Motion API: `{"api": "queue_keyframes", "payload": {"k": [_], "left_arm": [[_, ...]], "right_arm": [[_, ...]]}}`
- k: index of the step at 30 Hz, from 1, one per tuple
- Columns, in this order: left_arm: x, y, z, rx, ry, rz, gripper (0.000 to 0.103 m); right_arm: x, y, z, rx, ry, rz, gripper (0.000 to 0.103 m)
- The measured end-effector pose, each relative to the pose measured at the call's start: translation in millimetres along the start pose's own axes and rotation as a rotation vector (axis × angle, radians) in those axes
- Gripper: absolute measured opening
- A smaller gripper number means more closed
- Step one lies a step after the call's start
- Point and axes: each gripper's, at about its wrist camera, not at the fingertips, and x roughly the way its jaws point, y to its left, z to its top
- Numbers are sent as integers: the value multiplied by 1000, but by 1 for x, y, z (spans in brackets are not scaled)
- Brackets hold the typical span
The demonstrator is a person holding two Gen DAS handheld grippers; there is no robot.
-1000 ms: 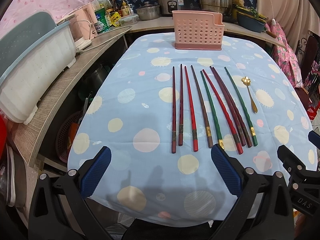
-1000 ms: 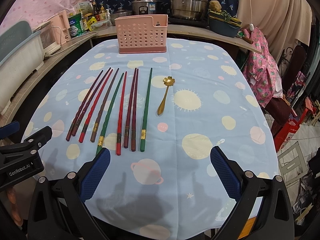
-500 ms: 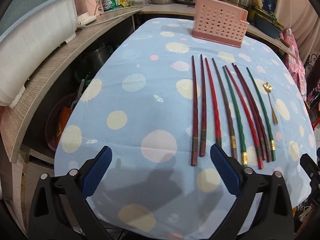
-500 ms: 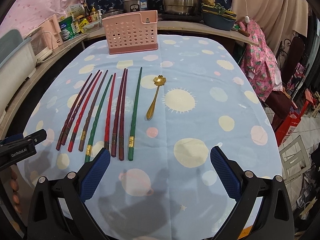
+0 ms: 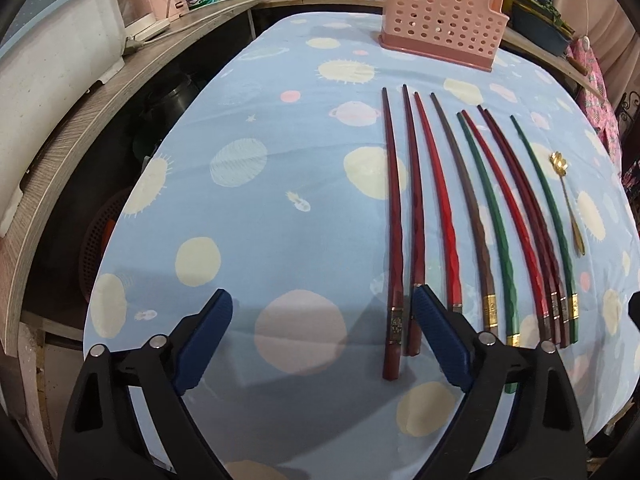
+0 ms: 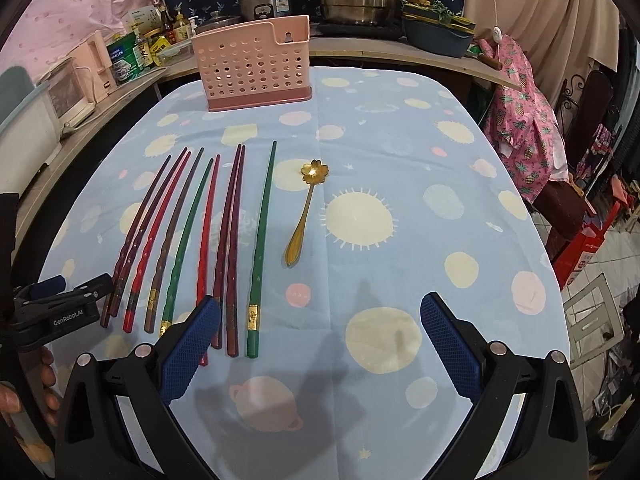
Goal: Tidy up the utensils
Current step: 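Grasp a dark red chopstick with left tool while right tool grasps the gold spoon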
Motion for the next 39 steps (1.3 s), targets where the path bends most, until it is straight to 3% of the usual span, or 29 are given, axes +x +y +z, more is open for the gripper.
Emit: {"api": "queue_keyframes", "payload": {"k": [6, 9, 12, 20, 23, 25, 28, 31, 39], "left_arm": [[6, 14, -5, -39, 35, -6, 74], [4, 19, -9, -47, 38, -3, 68], [2, 19, -8, -45, 41, -9, 60], [-1, 15, -8, -55, 58, -28, 40], [-4, 16, -10, -64, 68, -53, 31], [-5, 14, -11, -60, 70, -60, 27], [-6, 13, -11, -55, 64, -71, 14], [-6, 13, -10, -66, 72, -110, 11], [-30, 19, -1, -95, 23, -130, 8]], "right_arm": [[10, -2, 10, 5, 1, 3, 91], [19, -3, 17, 14, 1, 8, 84], [36, -5, 25, 32, 19, 30, 73], [78, -2, 31, 78, 99, 91, 30], [81, -4, 28, 89, 101, 97, 20], [81, -5, 28, 90, 95, 98, 18], [82, -9, 27, 101, 94, 108, 11], [80, -14, 27, 124, 97, 129, 10], [55, -27, 34, 134, 56, 128, 10]]}}
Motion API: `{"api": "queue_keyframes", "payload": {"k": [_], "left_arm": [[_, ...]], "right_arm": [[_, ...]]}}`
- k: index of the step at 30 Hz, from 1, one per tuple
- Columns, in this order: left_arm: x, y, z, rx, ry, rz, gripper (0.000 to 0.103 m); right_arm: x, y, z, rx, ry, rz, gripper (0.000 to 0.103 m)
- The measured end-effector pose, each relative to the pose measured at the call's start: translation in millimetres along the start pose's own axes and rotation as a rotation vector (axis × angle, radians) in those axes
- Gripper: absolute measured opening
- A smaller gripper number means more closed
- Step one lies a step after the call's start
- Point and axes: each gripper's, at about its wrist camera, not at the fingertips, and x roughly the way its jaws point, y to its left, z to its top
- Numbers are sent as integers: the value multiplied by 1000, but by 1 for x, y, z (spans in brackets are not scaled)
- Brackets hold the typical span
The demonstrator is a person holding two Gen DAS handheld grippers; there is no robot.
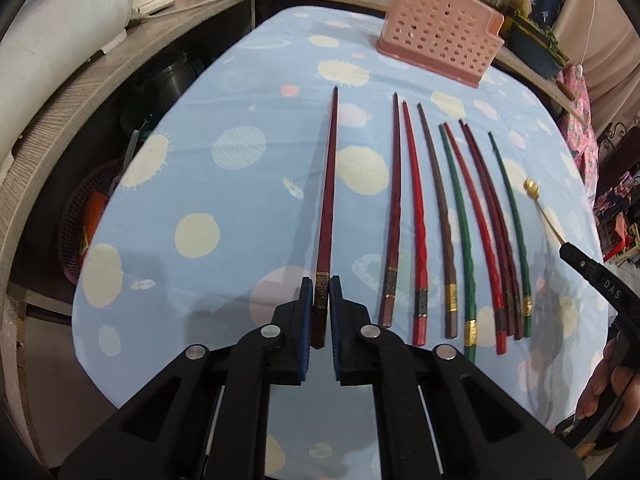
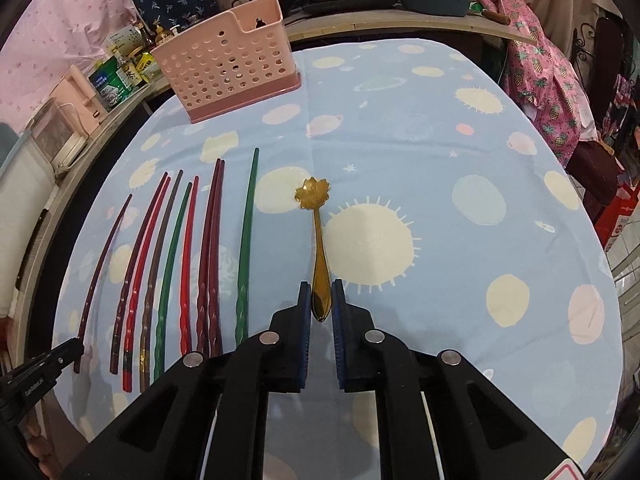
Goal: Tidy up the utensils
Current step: 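Grasp a dark red chopstick with left tool while right tool grasps the gold spoon, then carry chopstick and spoon over the pink holder while both tools open to drop them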
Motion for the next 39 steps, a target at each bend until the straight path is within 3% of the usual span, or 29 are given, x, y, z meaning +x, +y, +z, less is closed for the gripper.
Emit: {"api": "queue_keyframes", "payload": {"k": [9, 22, 30, 39], "left_arm": [[-53, 5, 39, -44, -148, -22, 8], [-97, 11, 137, -71, -354, -13, 7], [-108, 1, 209, -49, -441, -4, 7], [-146, -25, 299, -64, -567, -121, 7]], "right_arm": [[-35, -7, 28, 12, -83, 5, 3], [-57, 1, 93, -18, -200, 18, 2], [-60, 15, 157, -34, -269, 73, 2], [-53, 32, 249, -4, -353, 145, 2]]}}
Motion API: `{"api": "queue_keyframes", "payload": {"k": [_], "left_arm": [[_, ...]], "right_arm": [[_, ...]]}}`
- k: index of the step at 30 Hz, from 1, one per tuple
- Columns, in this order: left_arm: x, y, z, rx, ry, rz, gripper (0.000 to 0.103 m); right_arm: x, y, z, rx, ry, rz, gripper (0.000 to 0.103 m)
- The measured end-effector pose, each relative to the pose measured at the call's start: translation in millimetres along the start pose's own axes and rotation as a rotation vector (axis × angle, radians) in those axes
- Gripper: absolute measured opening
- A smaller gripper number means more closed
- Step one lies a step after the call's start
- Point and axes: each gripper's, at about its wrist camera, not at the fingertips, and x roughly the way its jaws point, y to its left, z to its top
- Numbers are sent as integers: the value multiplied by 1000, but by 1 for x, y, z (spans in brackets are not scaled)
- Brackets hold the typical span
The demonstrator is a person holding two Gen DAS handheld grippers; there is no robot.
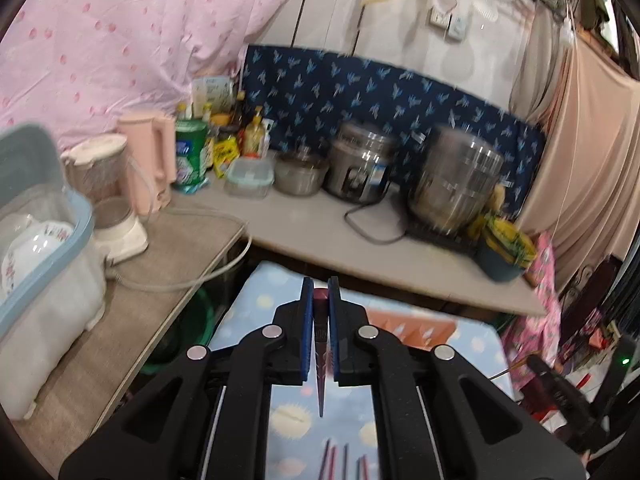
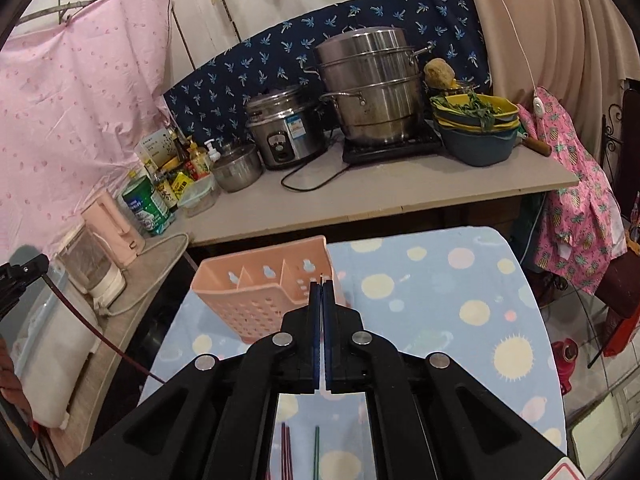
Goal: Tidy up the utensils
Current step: 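Carry chopstick and spoon over the pink holder while both tools open to drop them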
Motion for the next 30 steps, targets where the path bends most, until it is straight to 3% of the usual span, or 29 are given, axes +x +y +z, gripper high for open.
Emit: {"api": "queue_keyframes", "payload": {"k": [6, 11, 21, 28, 30], "left_arm": [[12, -29, 49, -3, -94, -55, 7], [42, -49, 64, 12, -115, -54, 7], [117, -53, 30, 48, -11, 5, 7], [139, -39, 10, 34, 44, 42, 7], [139, -37, 6, 43, 56, 58, 17]], "right_arm": [[37, 8, 39, 8, -19, 17, 2], [69, 11, 49, 6, 9, 10, 2], [125, 2, 27, -9, 115, -19, 2], [135, 2, 19, -18, 123, -24, 6], [133, 3, 20, -18, 119, -24, 8]]}}
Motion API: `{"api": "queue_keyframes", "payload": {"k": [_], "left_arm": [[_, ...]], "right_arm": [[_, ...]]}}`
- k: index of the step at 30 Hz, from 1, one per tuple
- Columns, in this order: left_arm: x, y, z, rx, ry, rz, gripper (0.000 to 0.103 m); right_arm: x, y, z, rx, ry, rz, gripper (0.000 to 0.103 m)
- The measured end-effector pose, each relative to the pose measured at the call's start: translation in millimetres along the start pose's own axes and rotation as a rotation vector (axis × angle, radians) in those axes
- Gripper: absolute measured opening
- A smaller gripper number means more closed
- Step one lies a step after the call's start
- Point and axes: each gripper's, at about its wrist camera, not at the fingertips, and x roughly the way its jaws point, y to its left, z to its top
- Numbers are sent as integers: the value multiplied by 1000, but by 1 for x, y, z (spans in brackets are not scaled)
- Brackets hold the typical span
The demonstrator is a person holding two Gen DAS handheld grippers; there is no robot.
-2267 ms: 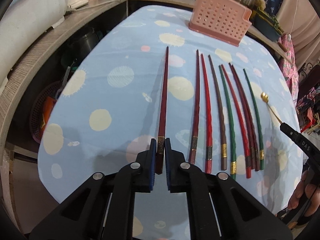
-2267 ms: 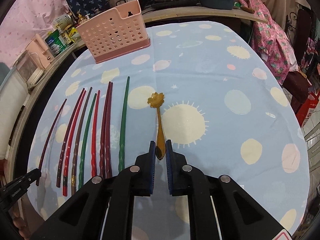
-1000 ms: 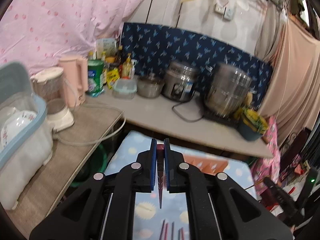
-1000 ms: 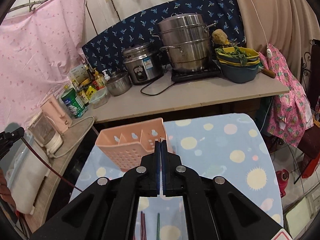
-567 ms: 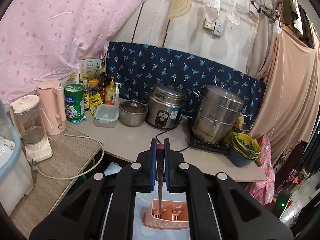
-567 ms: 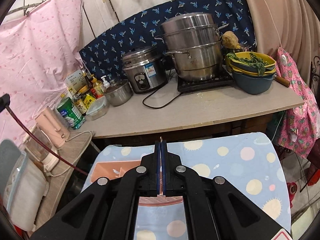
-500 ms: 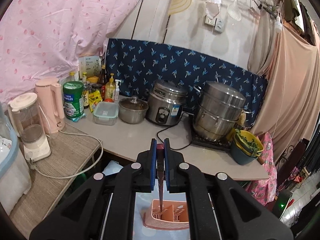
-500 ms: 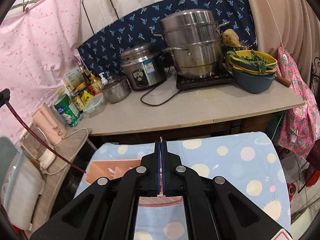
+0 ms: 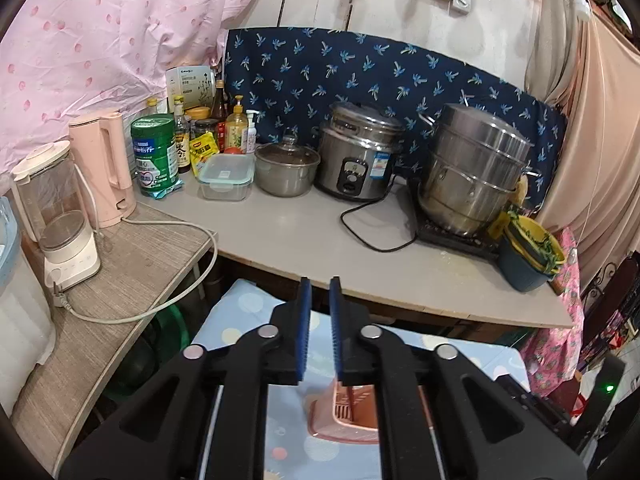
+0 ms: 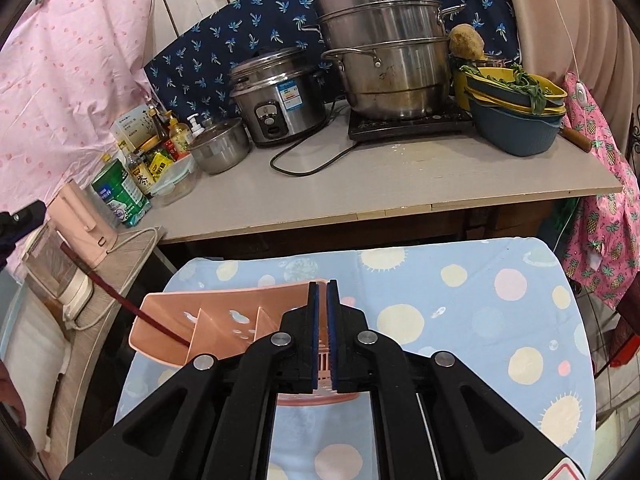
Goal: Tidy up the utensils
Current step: 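Carry chopstick and spoon over the pink holder while both tools open to drop them, then withdraw both open tools from the holder back toward the chopsticks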
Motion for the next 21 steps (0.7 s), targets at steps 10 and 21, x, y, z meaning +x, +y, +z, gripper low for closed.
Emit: {"api": "queue_keyframes", "payload": {"k": [10, 21], "left_arm": [[-33, 13, -22, 8, -6, 47, 51], [-83, 24, -84, 76, 28, 100, 53]], "right_arm": [[-50, 8, -13, -30, -67, -6, 28], [-120, 20, -68, -106, -89, -21, 37]]}}
